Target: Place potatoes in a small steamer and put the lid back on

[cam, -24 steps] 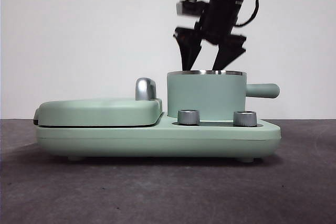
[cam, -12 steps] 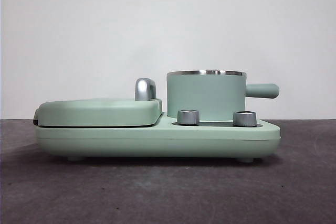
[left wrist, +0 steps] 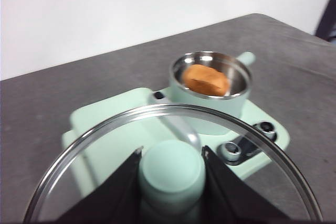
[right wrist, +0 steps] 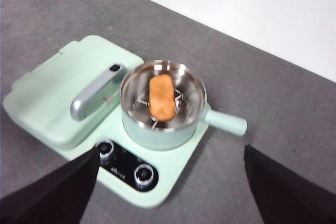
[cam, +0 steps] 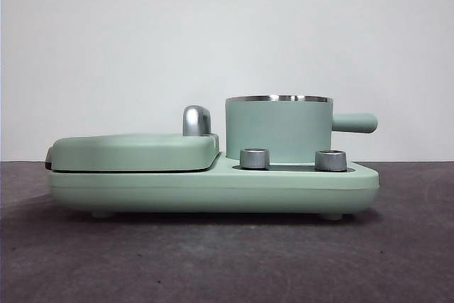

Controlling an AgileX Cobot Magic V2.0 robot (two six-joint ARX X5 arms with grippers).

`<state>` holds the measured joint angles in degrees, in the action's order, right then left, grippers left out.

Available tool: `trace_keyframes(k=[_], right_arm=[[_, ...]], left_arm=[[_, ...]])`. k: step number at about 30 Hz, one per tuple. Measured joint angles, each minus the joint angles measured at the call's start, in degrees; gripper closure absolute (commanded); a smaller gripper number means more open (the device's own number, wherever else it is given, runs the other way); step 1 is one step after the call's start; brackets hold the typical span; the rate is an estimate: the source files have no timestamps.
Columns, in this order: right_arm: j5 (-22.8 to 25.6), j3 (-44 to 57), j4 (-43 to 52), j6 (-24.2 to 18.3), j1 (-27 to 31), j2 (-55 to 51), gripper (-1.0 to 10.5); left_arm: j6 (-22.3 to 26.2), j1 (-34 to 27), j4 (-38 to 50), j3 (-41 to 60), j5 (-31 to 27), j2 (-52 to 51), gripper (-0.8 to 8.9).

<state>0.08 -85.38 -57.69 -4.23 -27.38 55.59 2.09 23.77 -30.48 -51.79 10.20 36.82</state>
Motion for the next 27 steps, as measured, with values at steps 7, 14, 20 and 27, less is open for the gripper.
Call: trace_keyframes(k=[7, 14, 20, 27], right_arm=[[0.5, 13.9, 0.9, 2.4, 0.0, -14.8, 5.2], [1.5, 22.6, -4.8, 5.9, 0.0, -21.9, 5.2], [1.5, 25.9, -4.9, 6.2, 0.0, -25.6, 5.2], [1.7, 25.9, -4.7, 5.8, 0.0, -25.8, 5.2]], left_arm=[[0.0, 0.5, 6.8, 0.0, 4.6, 7.0, 7.99], [0.0, 2.6, 18.5, 0.0, 5.2, 17.0, 7.99], [0.9, 4.0, 26.9, -1.8, 6.3, 28.3, 7.99], [5.6, 5.7, 28.6, -12.4, 6.3, 42.5, 7.99]])
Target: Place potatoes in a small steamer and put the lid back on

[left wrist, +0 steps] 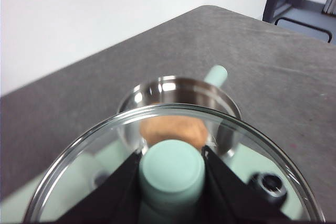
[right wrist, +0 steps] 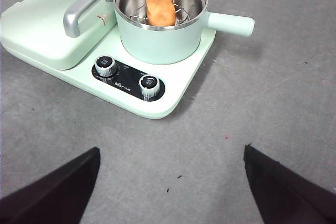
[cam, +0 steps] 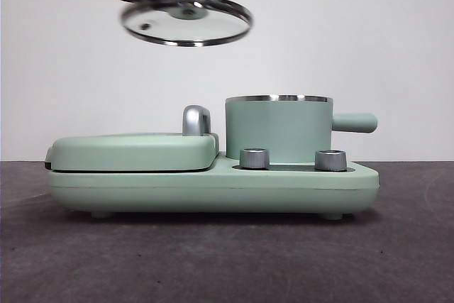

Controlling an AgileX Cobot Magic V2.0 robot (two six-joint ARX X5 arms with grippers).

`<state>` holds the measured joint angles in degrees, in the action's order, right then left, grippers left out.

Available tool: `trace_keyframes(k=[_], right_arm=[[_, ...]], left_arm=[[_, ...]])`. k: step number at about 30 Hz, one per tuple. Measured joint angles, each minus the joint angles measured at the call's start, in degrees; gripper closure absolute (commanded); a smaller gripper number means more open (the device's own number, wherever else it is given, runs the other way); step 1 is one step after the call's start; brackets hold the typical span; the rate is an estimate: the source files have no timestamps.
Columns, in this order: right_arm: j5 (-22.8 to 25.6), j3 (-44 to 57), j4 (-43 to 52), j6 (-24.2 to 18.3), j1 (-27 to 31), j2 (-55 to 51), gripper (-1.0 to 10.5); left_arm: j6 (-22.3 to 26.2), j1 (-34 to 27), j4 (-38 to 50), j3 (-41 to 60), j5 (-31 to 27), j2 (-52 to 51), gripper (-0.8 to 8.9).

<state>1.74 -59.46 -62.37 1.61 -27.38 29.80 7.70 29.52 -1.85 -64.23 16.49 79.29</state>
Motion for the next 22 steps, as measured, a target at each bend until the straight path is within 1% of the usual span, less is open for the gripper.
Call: trace_keyframes(k=[3, 5, 10, 14, 17, 22], right_arm=[[0.0, 0.0, 0.0, -0.7, 0.0, 0.0, 5.2], [0.0, 0.0, 0.0, -1.3, 0.0, 0.0, 5.2], [0.0, 0.0, 0.0, -1.8, 0.0, 0.0, 5.2], [0.0, 0.0, 0.0, -1.8, 0.0, 0.0, 5.2], [0.0, 0.0, 0.0, -1.8, 0.0, 0.0, 5.2], [0.0, 0.0, 0.0, -1.8, 0.0, 0.0, 5.2]], left_arm=[[1.9, 0.5, 0.4, -6.0, 0.3, 6.2, 7.99], [2.3, 0.7, 0.9, -9.9, 1.4, 10.3, 7.99], [2.8, 1.9, 5.7, -16.8, 1.9, 19.4, 7.99], [2.9, 2.7, 9.4, -19.3, 2.2, 24.4, 7.99], [2.9, 2.9, 13.9, -20.3, 2.4, 27.8, 7.99], [2.8, 2.9, 14.5, -22.0, 2.5, 31.5, 7.99]])
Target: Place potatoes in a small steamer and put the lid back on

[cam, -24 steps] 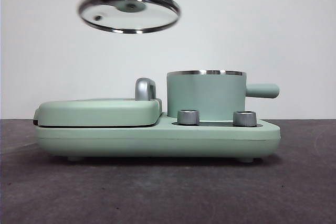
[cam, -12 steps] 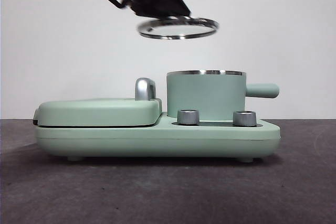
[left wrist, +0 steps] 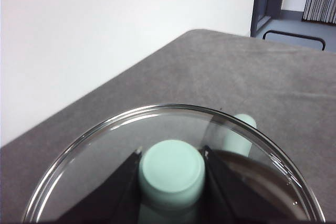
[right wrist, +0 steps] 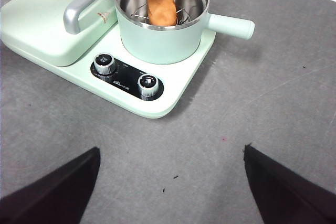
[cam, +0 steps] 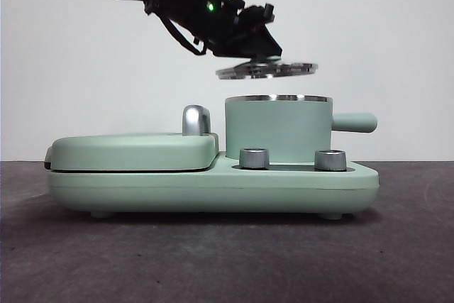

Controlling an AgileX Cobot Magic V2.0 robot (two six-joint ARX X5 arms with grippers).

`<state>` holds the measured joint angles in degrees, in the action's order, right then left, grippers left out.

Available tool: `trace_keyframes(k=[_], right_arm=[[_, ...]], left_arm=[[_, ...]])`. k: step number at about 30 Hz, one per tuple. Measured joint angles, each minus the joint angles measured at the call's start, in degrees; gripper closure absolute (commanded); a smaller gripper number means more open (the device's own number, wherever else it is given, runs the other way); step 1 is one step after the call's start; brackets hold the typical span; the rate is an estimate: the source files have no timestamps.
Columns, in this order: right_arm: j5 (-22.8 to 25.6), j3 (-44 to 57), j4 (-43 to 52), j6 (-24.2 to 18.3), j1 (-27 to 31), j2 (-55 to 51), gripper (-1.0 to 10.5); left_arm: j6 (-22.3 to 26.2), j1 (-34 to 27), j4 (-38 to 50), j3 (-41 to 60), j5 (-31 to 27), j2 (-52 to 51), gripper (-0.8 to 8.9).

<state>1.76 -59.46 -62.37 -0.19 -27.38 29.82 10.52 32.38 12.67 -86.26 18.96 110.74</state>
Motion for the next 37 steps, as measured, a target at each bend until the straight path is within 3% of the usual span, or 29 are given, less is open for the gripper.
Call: trace_keyframes(k=[6, 25, 37], right_arm=[[2.5, 0.0, 1.3, 0.0, 0.0, 0.0, 5.2], [2.8, 0.0, 3.1, 0.0, 0.0, 0.9, 5.2], [2.8, 0.0, 3.1, 0.0, 0.0, 0.9, 5.2]], left_arm=[[-0.9, 0.0, 0.0, 0.0, 0.5, 1.0, 7.99], [-2.2, 1.3, -1.3, -0.6, 2.2, 3.0, 7.99], [0.6, 1.3, -3.9, -0.7, 2.4, 3.3, 7.99]])
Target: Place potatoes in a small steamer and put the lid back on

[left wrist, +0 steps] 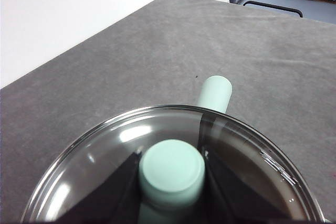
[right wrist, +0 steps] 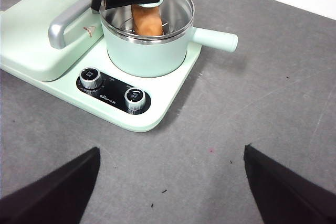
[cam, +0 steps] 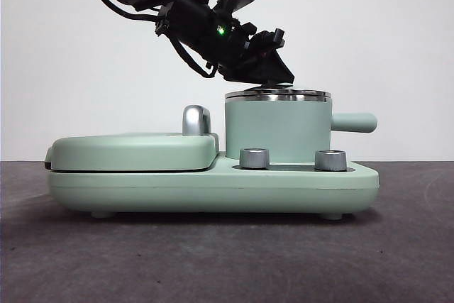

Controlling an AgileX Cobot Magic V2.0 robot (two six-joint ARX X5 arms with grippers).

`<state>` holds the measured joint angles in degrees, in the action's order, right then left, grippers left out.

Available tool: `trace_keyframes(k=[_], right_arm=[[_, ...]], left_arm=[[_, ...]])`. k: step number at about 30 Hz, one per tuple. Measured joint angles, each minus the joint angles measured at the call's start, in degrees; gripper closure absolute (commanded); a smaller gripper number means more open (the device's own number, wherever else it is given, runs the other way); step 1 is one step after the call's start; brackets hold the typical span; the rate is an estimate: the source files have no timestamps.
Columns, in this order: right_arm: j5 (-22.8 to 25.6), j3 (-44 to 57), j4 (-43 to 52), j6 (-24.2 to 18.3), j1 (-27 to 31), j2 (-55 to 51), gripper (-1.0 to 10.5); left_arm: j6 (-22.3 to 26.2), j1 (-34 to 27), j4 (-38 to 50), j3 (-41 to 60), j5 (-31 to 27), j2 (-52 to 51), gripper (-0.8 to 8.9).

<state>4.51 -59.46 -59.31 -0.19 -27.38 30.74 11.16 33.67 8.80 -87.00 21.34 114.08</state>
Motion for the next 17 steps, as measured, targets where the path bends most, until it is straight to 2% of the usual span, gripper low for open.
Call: trace_keyframes(k=[5, 6, 10, 12, 17], right_arm=[[0.0, 0.0, 0.0, 0.0, 0.0, 0.0, 5.2], [0.0, 0.0, 0.0, 0.0, 0.0, 0.0, 5.2], [0.0, 0.0, 0.0, 0.0, 0.0, 0.0, 5.2], [0.0, 0.0, 0.0, 0.0, 0.0, 0.0, 5.2], [0.0, 0.0, 0.0, 0.0, 0.0, 0.0, 5.2]], left_arm=[[0.0, 0.0, 0.0, 0.0, 0.0, 0.0, 7.75], [0.0, 0.0, 0.0, 0.0, 0.0, 0.0, 7.33], [0.0, 0.0, 0.3, 0.0, -0.1, 0.0, 4.49], [0.0, 0.0, 1.2, -0.1, 0.0, 0.0, 3.64], [-0.7, 0.0, 1.5, -0.3, 0.0, -0.2, 3.55]])
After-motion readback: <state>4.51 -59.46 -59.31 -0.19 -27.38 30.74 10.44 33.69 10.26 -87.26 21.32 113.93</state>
